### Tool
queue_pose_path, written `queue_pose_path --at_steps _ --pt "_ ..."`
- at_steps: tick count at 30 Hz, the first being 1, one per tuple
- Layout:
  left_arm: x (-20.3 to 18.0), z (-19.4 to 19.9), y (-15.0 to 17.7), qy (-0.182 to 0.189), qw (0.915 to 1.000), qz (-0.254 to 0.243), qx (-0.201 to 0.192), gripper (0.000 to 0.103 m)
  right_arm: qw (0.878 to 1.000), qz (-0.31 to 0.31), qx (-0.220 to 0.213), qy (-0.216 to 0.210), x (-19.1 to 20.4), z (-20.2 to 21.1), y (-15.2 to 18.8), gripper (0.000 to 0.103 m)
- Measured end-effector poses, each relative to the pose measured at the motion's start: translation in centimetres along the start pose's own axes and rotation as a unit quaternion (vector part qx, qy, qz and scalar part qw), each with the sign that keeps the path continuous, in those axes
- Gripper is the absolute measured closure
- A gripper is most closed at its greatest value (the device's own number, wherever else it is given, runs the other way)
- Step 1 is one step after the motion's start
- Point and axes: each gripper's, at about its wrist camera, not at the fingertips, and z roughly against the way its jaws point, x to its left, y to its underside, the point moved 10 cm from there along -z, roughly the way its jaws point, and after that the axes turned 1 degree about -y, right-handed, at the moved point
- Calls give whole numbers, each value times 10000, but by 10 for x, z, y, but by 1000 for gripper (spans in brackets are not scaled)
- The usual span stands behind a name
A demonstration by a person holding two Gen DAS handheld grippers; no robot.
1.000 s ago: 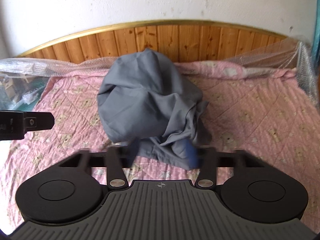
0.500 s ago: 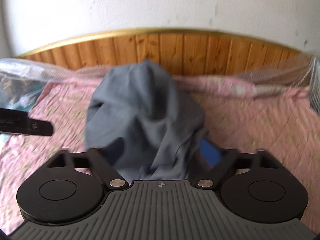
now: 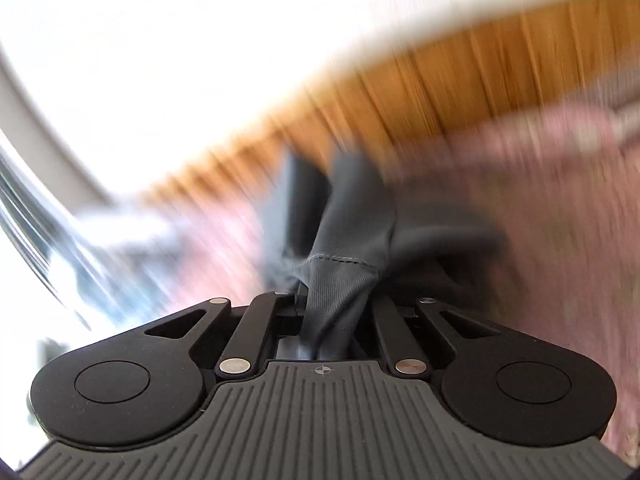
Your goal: Fold clothes
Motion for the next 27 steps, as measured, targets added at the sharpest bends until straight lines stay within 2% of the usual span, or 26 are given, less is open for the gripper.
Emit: queue_pose_path --at_steps 2,6,7,8,9,10,11,12,13,15,17,19,20,21,23,25,27 --pt "-1 2 1 62 9999 84 -71 0 9989 -308 -289 -207 -13 26 -22 99" --pt "-20 -9 12 274 9995 -85 99 0 9901 -921 -865 -619 -39 80 -65 99" --pt "-26 -13 17 322 9993 -149 146 0 9925 -897 -767 -325 -56 78 -60 99" --pt "-32 -17 22 374 9989 -212 200 0 9962 -686 -269 470 -87 55 -28 97" --pt "-36 -22 28 435 9984 -257 254 0 9916 -636 319 1082 -117 35 10 96" --pt "-39 -26 35 489 9979 -289 320 0 9817 -694 901 1527 -142 23 49 94" --pt "-42 -30 42 525 9974 -312 385 0 9664 -748 1478 1965 -167 12 88 94" --pt "-41 -32 48 555 9970 -315 431 0 9549 -812 1767 2244 -182 12 116 94" --pt "-39 -33 53 584 9967 -307 467 0 9563 -844 1626 2281 -181 23 125 93" --pt "-33 -36 60 580 9966 -266 531 0 9620 -686 1261 2324 -167 46 126 73" --pt "-24 -40 63 500 9967 -219 595 0 9596 -201 962 2637 -148 57 120 63" --pt "-13 -41 62 427 9972 -125 594 0 9559 449 457 2867 -120 62 97 57" --pt "-8 -40 61 390 9975 -71 585 0 9535 767 153 2911 -105 65 80 49" --pt "-3 -40 59 369 9977 -17 571 0 9496 1084 -144 2939 -91 68 65 42" --pt "4 -37 55 349 9979 38 550 0 9392 1635 -648 2948 -61 72 35 33" --pt "9 -35 54 340 9979 75 547 0 9378 2075 -794 2668 -22 62 12 27" --pt "11 -34 54 352 9978 122 552 0 9458 2446 -544 2067 12 31 3 22"
